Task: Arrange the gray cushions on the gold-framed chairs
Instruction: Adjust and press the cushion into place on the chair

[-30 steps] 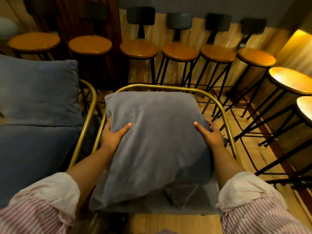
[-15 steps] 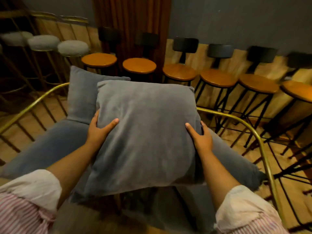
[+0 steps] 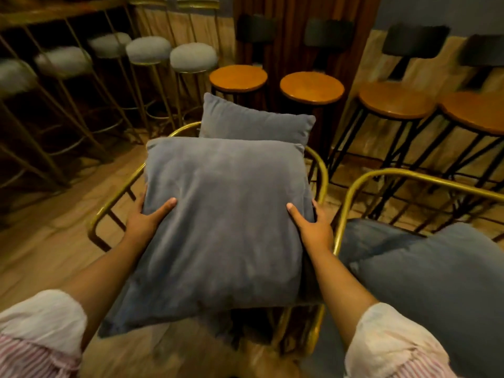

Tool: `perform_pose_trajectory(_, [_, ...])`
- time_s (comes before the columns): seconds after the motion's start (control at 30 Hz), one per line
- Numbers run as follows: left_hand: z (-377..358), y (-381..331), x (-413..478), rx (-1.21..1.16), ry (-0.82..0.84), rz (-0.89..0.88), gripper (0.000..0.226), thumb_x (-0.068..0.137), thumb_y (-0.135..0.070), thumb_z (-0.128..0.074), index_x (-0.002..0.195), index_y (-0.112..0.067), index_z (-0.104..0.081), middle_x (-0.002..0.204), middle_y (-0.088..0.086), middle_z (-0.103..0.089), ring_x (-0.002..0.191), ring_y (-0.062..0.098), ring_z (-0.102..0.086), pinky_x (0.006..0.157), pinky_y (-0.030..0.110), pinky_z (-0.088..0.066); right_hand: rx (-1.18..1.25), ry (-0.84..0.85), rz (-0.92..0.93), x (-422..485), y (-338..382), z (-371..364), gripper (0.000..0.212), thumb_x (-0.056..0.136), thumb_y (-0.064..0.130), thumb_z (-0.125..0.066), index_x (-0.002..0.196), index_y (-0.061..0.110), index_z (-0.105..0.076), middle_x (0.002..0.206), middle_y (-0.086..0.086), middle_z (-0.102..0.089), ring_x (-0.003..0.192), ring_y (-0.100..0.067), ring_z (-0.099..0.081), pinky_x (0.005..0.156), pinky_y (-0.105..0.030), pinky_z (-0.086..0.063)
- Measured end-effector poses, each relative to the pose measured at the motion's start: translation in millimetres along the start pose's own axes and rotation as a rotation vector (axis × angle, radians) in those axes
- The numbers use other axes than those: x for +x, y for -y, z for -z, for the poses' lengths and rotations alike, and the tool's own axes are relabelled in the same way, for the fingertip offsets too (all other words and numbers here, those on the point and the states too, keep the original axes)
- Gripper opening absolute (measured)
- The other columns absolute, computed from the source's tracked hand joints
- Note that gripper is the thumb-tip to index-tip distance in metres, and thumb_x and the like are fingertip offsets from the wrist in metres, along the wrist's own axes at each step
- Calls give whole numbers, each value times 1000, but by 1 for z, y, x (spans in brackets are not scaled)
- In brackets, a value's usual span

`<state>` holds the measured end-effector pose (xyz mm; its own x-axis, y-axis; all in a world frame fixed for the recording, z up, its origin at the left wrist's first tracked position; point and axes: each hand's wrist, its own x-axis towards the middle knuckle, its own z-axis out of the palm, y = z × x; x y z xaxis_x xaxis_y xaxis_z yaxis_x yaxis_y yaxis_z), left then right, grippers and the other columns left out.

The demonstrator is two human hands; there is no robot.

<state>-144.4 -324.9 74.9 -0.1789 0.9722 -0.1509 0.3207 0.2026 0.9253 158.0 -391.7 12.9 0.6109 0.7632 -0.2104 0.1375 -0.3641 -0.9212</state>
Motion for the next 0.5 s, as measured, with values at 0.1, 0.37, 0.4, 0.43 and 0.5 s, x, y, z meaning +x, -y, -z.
perform_pose_trajectory(0.1, [23, 11, 50, 75, 18, 19, 79, 81, -45, -67, 148, -30, -29, 155, 3, -34, 139, 29, -37, 110, 42, -32, -37, 15, -28, 6, 2, -50, 89, 69, 69, -65, 144, 30, -38, 148, 1, -46, 133, -27, -45, 109, -46, -38])
perform_pose_trajectory(0.37, [13, 88, 135, 478, 282, 225, 110, 70, -65, -66, 151, -40, 5, 161, 14, -13, 147, 37, -18, 119, 44, -20, -322, 140, -206, 11, -35, -122, 86, 80, 71, -49, 150, 43, -7, 153, -18, -33, 137, -40, -35, 112, -47, -31])
perform_pose_trajectory(0.4, [10, 99, 137, 537, 291, 265, 115, 65, -72, -64, 149, -43, 8, 161, 18, -9, 147, 40, -15, 120, 46, -19, -373, 172, -231, 12, -39, -126, 86, 80, 72, -46, 149, 45, -3, 153, -21, -31, 137, -41, -34, 112, -47, -30])
perform_pose_trajectory(0.43, [7, 107, 140, 569, 290, 301, 120, 58, -79, -62, 147, -46, 11, 161, 19, -5, 147, 42, -12, 120, 48, -19, -410, 191, -250, 13, -43, -129, 86, 80, 74, -43, 148, 47, 1, 152, -23, -29, 137, -42, -33, 113, -49, -29])
perform_pose_trajectory(0.5, [3, 109, 144, 578, 306, 338, 122, 57, -79, -62, 147, -45, 13, 162, 19, 2, 147, 42, -7, 120, 50, -16, -444, 209, -280, 17, -46, -130, 87, 78, 78, -40, 146, 50, 8, 151, -26, -25, 136, -45, -33, 114, -53, -28])
